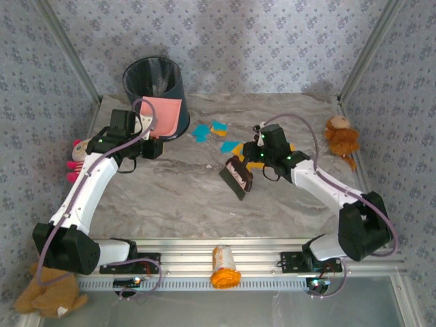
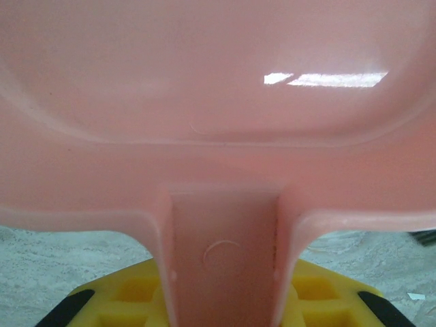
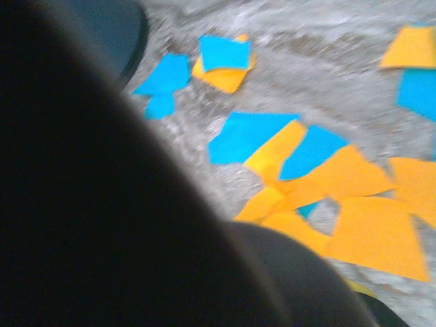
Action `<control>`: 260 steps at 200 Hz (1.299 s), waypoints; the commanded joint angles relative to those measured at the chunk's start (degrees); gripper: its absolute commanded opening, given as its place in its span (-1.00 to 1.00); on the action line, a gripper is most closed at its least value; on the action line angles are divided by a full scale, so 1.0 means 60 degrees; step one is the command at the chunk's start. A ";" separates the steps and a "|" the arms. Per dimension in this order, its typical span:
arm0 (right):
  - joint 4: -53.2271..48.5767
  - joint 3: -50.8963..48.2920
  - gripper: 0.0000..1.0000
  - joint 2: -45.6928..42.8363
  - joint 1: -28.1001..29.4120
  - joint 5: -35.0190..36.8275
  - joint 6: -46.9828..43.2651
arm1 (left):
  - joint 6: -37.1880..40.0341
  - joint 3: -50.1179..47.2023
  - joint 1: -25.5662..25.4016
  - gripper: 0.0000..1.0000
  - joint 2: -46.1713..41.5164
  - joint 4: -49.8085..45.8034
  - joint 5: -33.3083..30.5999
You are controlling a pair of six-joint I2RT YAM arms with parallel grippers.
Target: Sweep away the paper scraps from the table
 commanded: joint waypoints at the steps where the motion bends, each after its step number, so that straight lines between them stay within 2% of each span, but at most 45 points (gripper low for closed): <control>1: -0.0910 -0.0389 -1.00 -0.0468 -0.0021 0.2106 -0.0340 | 0.0203 0.0313 -0.0048 -1.00 0.0061 -0.0169 0.0231; 23: -0.1119 -0.0433 -1.00 -0.0879 -0.0047 0.1816 -0.0511 | 0.0299 0.0306 -0.0118 -1.00 0.0134 -0.0218 0.0320; 47: -0.0798 -0.0564 -1.00 -0.1398 -0.0239 0.0247 -0.0622 | 0.0744 0.0215 -0.0408 -1.00 0.0237 -0.0296 0.0386; 79: -0.0077 -0.0842 -1.00 -0.2244 -0.0530 -0.0680 -0.0784 | 0.1649 -0.0123 -0.1022 -1.00 0.0223 -0.0346 0.0049; 128: -0.0240 -0.1205 -1.00 -0.3236 -0.0566 0.1083 -0.1003 | 0.2801 -0.0355 -0.1881 -1.00 0.0444 -0.0834 -0.0181; 165: -0.0515 -0.1500 -1.00 -0.3603 -0.0619 0.2720 -0.1226 | 0.3612 -0.0376 -0.2872 -1.00 0.0969 -0.1527 -0.0913; 222: -0.0050 -0.1694 -1.00 -0.3689 -0.0588 0.3869 -0.2187 | 0.4119 0.0256 -0.3956 -1.00 0.2342 -0.2556 -0.1684; 260: 0.1298 -0.2106 -1.00 -0.3718 -0.0412 0.4224 -0.3394 | 0.4347 0.0611 -0.4438 -1.00 0.3328 -0.3165 -0.2016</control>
